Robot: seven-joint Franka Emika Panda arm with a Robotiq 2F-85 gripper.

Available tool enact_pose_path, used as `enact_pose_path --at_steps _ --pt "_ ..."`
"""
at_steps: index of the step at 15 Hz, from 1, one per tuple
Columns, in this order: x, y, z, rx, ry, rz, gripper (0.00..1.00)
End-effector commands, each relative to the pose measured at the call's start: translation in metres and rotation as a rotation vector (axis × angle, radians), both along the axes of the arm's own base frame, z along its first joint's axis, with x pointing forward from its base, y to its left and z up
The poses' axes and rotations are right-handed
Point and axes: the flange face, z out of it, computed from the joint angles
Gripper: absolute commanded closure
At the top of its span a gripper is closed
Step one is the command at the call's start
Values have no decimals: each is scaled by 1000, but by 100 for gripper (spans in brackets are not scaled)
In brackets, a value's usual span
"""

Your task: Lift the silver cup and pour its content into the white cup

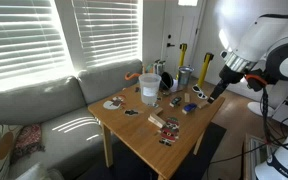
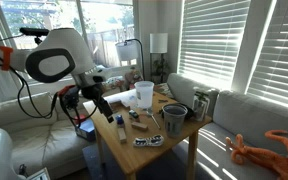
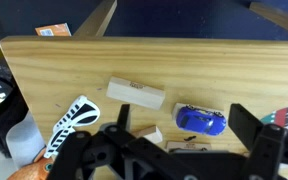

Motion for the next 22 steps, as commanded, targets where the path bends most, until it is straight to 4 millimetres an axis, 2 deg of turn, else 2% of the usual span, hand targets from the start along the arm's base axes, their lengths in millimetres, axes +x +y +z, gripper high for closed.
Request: enact_pose_path --at_steps 1,4,15,17,22 --pt "-1 0 -4 0 14 0 0" --pt "0 -1 -12 1 33 -1 0" --pt "0 -1 -12 1 35 -1 0" --pt "14 -27 -12 56 66 -85 0" --pt "34 -93 0 116 61 -236 0"
